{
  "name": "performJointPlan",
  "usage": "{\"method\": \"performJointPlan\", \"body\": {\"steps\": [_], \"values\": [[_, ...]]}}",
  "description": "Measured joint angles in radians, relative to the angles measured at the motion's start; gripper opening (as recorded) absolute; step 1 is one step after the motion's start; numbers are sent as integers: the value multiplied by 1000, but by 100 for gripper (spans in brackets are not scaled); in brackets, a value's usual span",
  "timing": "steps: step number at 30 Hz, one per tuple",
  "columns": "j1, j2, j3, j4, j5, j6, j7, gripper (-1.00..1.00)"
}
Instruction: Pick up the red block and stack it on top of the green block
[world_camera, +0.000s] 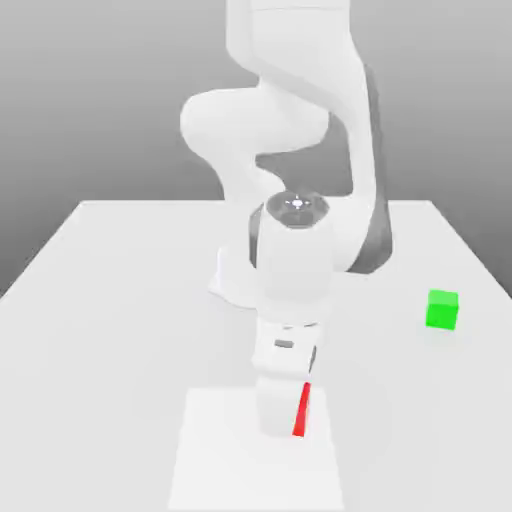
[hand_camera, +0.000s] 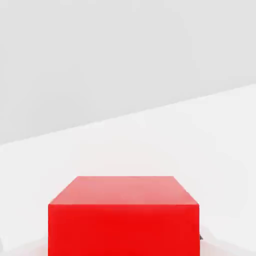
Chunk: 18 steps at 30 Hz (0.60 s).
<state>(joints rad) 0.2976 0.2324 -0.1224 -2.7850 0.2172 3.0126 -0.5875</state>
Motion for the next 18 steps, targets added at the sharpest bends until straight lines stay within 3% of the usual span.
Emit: {"method": "performJointPlan", "body": {"steps": [11,14,18], "values": [[45,-208,-97,-28,-200,-170,144,-100],[33,-254,-77,-41,-223,-209,167,-100],[223,-295,23,-53,-188,-243,182,-100]]}}
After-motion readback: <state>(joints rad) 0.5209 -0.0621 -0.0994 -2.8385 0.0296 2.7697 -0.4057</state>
